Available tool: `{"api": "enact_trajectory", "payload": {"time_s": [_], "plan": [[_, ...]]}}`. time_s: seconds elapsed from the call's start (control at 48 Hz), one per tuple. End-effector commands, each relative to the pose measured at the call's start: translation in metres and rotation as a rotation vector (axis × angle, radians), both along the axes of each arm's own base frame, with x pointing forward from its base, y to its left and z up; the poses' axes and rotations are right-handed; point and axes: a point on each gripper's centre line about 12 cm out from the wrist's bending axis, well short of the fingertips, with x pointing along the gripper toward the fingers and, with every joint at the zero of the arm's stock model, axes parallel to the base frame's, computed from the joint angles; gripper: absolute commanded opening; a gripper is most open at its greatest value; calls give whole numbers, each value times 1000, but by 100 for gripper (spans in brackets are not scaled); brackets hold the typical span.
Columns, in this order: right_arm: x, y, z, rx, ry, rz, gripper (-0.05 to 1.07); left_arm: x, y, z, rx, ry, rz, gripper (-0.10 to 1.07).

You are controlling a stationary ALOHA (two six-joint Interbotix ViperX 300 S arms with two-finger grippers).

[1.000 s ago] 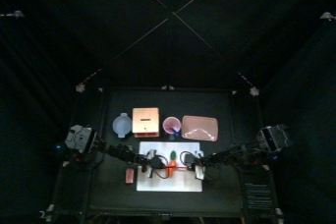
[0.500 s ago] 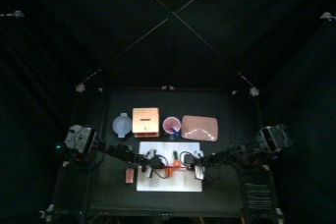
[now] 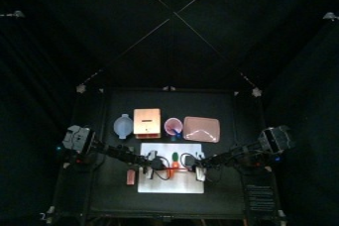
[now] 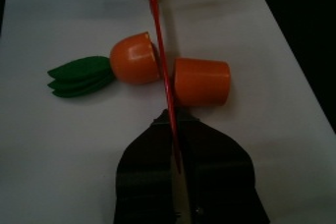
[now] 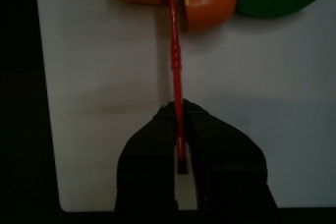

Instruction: Cut carrot

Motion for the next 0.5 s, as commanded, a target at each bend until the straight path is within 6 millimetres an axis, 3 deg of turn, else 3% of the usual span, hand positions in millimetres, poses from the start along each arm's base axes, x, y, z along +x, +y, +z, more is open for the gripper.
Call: {"api": "enact_trajectory", "payload": {"time_s": [0.0, 0.479], "plan": [[-5, 0, 5, -16, 24, 6, 25, -13, 0, 0, 14, 38, -16, 35], [2, 1, 32, -50, -1, 29, 25, -14, 0, 25, 3, -5, -18, 35]]}}
